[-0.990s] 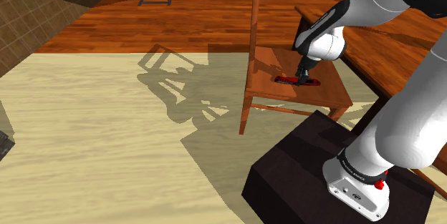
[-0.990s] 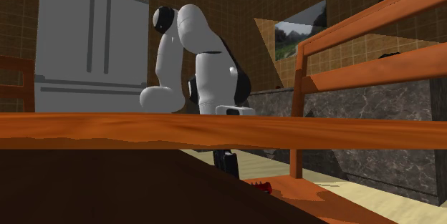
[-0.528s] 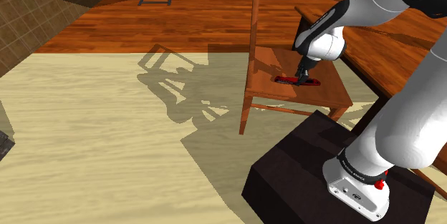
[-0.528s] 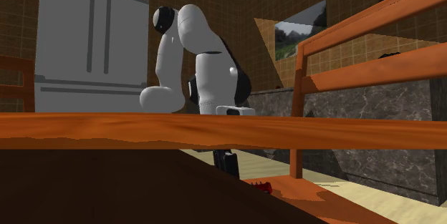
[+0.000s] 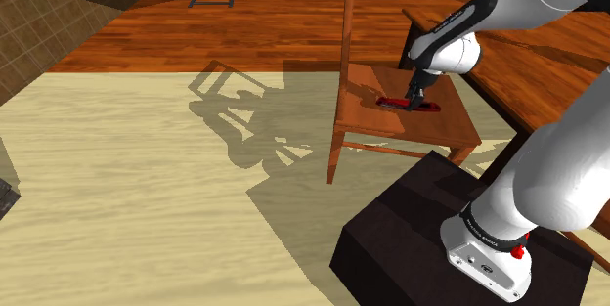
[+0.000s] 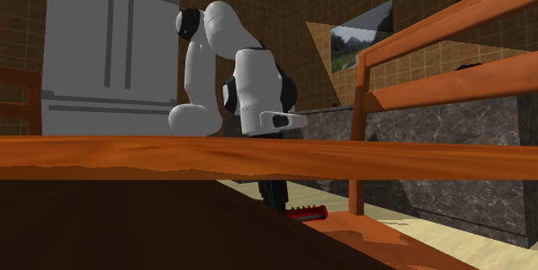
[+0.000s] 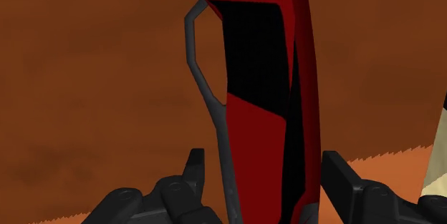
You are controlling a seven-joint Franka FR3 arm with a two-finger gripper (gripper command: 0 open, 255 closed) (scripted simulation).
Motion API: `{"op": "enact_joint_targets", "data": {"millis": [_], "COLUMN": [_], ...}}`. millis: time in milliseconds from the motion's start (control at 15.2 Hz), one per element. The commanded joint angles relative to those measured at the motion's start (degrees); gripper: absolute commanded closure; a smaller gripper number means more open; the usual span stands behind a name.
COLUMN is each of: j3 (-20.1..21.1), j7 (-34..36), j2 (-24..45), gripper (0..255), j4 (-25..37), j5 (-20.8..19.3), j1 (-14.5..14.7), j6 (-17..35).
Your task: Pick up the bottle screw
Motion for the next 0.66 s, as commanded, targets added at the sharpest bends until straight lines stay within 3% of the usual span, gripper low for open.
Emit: {"op": "enact_joint_targets", "data": {"millis": [0, 396, 594], "j3": [-0.4, 0.2, 0.4], "j7": [2.9, 8.3, 9.1], "j2": [-2.4, -7.7, -8.6], "gripper": [255, 255, 255], "j4": [-0.1, 0.9, 1.2], "j5": [-3.7, -10.8, -11.9], "j1": [0.1, -1.1, -1.4], "j6": [-1.4, -6.2, -7.2]}}
